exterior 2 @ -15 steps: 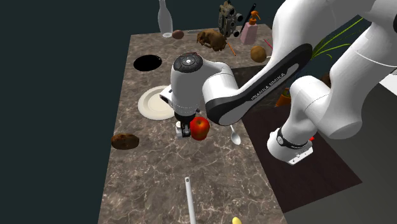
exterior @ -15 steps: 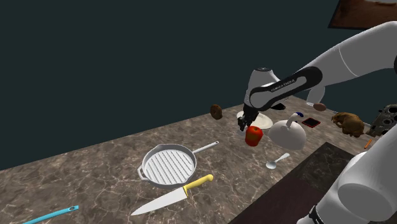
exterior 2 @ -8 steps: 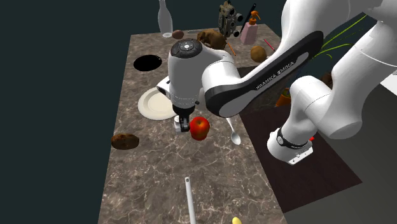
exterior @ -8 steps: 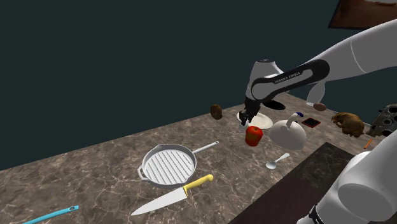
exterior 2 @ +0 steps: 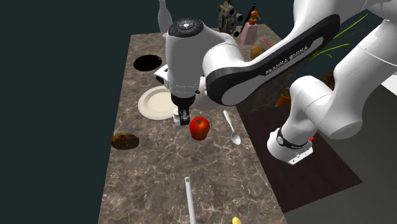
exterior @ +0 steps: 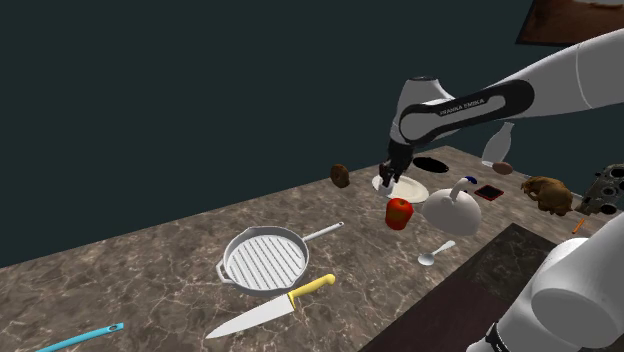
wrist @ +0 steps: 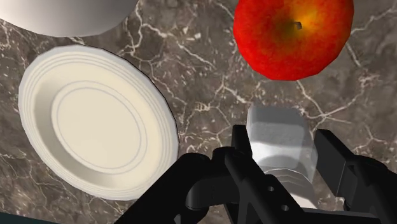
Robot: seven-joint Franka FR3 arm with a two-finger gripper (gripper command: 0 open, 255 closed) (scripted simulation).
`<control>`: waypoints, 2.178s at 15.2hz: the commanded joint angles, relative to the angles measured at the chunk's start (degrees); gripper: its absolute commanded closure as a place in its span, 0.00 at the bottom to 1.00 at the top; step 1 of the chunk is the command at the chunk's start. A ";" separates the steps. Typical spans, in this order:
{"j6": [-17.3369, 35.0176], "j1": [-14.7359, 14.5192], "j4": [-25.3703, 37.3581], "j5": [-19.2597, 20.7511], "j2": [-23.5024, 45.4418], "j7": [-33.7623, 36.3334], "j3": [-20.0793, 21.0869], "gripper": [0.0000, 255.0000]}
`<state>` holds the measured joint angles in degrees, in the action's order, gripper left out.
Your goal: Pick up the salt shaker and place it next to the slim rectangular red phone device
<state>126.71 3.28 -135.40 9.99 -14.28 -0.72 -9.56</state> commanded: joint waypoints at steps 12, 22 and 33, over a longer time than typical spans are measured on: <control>-10.41 -0.28 7.43 -0.61 -2.99 -0.91 0.56 1.00; -9.34 4.60 8.92 0.38 -2.11 -13.98 -8.24 1.00; -8.41 9.45 17.58 -3.08 6.12 -31.75 -19.37 1.00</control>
<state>118.25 12.25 -118.73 7.45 -9.05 -30.60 -27.90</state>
